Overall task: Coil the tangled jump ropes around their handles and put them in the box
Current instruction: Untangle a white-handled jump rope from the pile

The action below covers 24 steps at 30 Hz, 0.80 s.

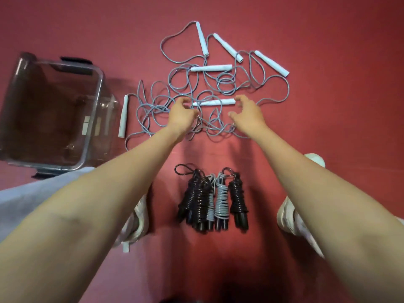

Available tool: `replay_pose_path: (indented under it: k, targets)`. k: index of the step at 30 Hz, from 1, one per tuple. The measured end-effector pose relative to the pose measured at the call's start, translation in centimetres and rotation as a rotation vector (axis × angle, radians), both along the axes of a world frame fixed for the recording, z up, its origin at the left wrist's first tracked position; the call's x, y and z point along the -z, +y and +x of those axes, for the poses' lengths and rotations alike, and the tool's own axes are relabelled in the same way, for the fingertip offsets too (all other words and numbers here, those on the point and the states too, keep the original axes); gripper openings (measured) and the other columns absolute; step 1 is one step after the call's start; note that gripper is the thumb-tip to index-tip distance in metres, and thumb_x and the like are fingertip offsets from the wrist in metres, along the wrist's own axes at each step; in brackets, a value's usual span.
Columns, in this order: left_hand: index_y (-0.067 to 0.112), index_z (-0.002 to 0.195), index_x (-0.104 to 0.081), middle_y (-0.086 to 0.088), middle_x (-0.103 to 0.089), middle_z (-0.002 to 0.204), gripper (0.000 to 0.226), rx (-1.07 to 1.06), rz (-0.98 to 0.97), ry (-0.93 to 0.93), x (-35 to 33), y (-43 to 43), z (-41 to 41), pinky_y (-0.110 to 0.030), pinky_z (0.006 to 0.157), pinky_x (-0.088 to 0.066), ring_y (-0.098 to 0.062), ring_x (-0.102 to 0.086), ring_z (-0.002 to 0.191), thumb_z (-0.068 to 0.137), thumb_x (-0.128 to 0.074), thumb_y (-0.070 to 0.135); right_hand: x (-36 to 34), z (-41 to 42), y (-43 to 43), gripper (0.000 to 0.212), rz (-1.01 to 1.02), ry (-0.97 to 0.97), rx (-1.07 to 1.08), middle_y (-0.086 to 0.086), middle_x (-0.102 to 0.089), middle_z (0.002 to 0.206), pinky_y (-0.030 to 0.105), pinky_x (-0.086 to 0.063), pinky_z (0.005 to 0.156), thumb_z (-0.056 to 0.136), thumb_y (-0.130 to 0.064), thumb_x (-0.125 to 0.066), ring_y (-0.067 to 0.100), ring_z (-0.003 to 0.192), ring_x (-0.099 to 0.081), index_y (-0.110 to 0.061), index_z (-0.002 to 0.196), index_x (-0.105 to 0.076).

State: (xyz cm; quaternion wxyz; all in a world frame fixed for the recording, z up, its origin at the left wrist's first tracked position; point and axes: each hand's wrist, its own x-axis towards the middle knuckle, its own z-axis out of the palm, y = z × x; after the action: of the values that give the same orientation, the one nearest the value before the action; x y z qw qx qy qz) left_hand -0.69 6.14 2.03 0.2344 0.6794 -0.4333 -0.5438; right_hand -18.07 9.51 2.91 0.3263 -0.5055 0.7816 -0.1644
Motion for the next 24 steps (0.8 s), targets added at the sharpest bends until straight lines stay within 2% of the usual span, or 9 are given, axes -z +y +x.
replay_pose_path:
  k: [4,9,12,15,17,18,20,22,24]
  targets:
    - [0.005,0.126,-0.055,-0.012,-0.059,0.112,0.043,0.126,-0.022,-0.129,2.4,-3.2,-0.7,-0.026,0.072,-0.043,-0.021,-0.055,0.083,0.084,-0.062,-0.001,2.8,0.0,-3.7,0.046,0.031,0.054,-0.091,0.02,-0.056,0.131,0.034,-0.032,0.1,0.09,-0.012,-0.06,0.035,0.122,-0.05,-0.009,0.135,-0.05]
    - [0.006,0.117,-0.064,-0.023,-0.063,0.112,0.041,0.452,-0.059,-0.429,6.4,-4.5,-0.2,-0.038,0.093,-0.047,-0.038,-0.06,0.104,0.077,-0.063,0.001,6.4,1.8,-6.0,0.05,0.092,0.035,-0.213,0.019,-0.052,0.133,0.034,-0.031,0.105,0.088,-0.017,-0.065,0.034,0.125,-0.046,-0.009,0.135,-0.049]
    - [0.01,0.106,-0.07,-0.021,-0.06,0.112,0.032,0.534,-0.071,-0.504,7.5,-3.8,0.4,-0.039,0.096,-0.044,-0.038,-0.055,0.109,0.077,-0.06,0.003,7.5,2.1,-6.2,0.035,0.026,0.039,-0.08,0.013,-0.06,0.122,0.032,-0.039,0.095,0.089,-0.006,-0.058,0.03,0.112,-0.055,-0.01,0.123,-0.058]
    - [0.019,0.118,-0.064,-0.011,-0.056,0.124,0.037,0.439,-0.145,-0.596,7.0,-3.2,0.4,-0.04,0.098,-0.038,-0.034,-0.048,0.12,0.082,-0.06,0.012,5.7,2.0,-6.1,0.021,-0.105,-0.237,0.078,0.01,-0.066,0.089,0.026,-0.05,0.073,0.091,-0.001,-0.054,0.012,0.071,-0.062,-0.001,0.109,-0.065]
    - [0.021,0.135,-0.051,-0.007,-0.048,0.136,0.053,0.366,-0.271,-0.518,5.8,-3.0,0.1,-0.041,0.103,-0.03,-0.032,-0.039,0.128,0.083,-0.064,0.017,3.1,1.6,-5.7,0.018,-0.102,-0.485,0.074,-0.001,-0.059,0.06,0.016,-0.046,0.052,0.094,0.002,-0.052,0.0,0.045,-0.052,0.005,0.106,-0.065]
    - [0.022,0.138,-0.049,-0.005,-0.044,0.141,0.057,0.392,-0.337,-0.464,5.1,-3.1,-0.1,-0.04,0.106,-0.028,-0.03,-0.036,0.131,0.083,-0.066,0.02,1.5,1.2,-5.4,0.016,-0.087,-0.582,0.04,-0.005,-0.057,0.054,0.015,-0.044,0.05,0.094,0.003,-0.051,0.0,0.042,-0.05,0.003,0.104,-0.064]
    - [0.024,0.129,-0.057,0.002,-0.046,0.142,0.044,0.516,-0.336,-0.422,3.2,-3.2,-0.5,-0.037,0.107,-0.023,-0.025,-0.032,0.134,0.087,-0.067,0.027,-1.4,0.3,-5.0,0.017,-0.081,-0.733,0.009,-0.001,-0.057,0.06,0.017,-0.047,0.052,0.095,0.004,-0.05,0.001,0.046,-0.051,-0.003,0.101,-0.064]
    - [0.021,0.107,-0.063,0.001,-0.061,0.118,0.018,0.599,-0.281,-0.444,1.5,-3.0,-0.6,-0.036,0.103,-0.022,-0.022,-0.046,0.123,0.091,-0.061,0.03,-3.8,-0.9,-4.6,0.018,-0.131,-0.79,0.074,0.004,-0.054,0.067,0.021,-0.05,0.057,0.095,0.003,-0.049,0.002,0.05,-0.053,-0.008,0.096,-0.063]
    - [0.019,0.093,-0.06,-0.001,-0.065,0.097,0.008,0.567,-0.31,-0.438,0.2,-2.5,-0.2,-0.037,0.1,-0.027,-0.024,-0.056,0.107,0.093,-0.057,0.026,-5.7,-2.0,-4.3,0.022,-0.201,-0.804,0.172,0.004,-0.052,0.067,0.019,-0.051,0.057,0.096,0.004,-0.046,0.0,0.05,-0.053,-0.011,0.091,-0.062]
